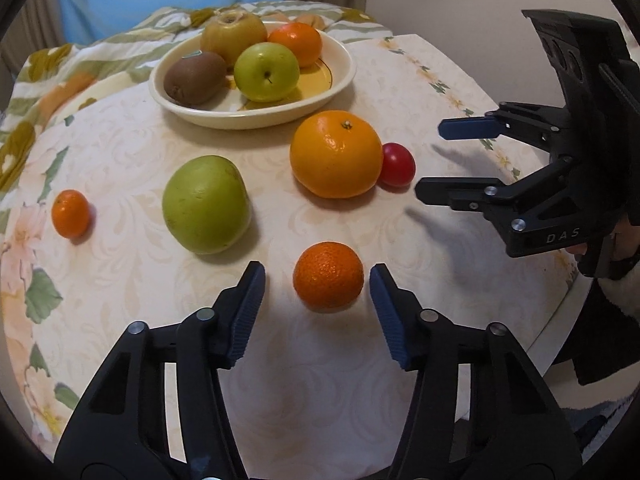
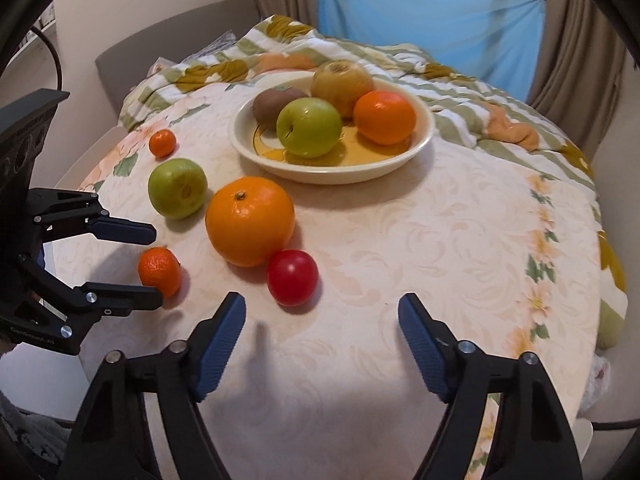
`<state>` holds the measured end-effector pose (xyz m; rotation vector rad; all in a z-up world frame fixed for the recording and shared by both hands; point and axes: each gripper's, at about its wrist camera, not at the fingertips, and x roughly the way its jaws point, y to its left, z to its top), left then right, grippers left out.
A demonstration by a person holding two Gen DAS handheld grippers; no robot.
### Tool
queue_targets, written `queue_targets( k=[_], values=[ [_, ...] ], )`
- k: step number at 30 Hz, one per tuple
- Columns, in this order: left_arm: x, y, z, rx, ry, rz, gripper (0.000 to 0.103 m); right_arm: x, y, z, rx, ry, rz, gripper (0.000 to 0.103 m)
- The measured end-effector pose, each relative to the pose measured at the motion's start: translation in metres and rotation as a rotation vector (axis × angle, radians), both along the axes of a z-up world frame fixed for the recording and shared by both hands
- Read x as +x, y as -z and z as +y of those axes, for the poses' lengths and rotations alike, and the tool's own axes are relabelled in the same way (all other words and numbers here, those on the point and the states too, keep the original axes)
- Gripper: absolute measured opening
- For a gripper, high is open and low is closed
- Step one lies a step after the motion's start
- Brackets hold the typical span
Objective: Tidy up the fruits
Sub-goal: 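Grasp the small tangerine with the left tool while the right tool grasps a red tomato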
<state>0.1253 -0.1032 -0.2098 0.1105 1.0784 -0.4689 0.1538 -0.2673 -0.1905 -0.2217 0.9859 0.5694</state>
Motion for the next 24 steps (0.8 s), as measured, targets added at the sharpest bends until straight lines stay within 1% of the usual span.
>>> queue_targets(
  k=[3,5,8,12,20,24],
  values=[
    [0.0,0.003,-0.001,-0.003,-0.003,0.01,0.059,0.003,0.001,0.002,-0.002,-0.015,0.003,0.07],
    [0.0,0.005,-0.002,-0.001,-0.005,0.018,0.048,0.004,0.002,0.005,-0.014,-0.028,0.003,0.067],
    [-0.002,0.005,-0.002,-0.014,-0.005,0.023,0.044,0.006,0.005,0.007,-0.022,-0.046,0.009,0.063],
    [-0.004,0.004,-0.001,-0.008,-0.021,0.021,0.044,0.01,0.007,0.01,-0.022,-0.062,0.012,0.059],
    [-0.006,0.004,0.011,0.005,-0.064,0.024,0.044,0.01,0.008,0.02,-0.023,-0.112,0.002,0.055],
    [-0.009,0.004,0.015,0.005,-0.083,0.025,0.044,0.011,0.011,0.025,-0.041,-0.136,-0.007,0.043]
  ],
)
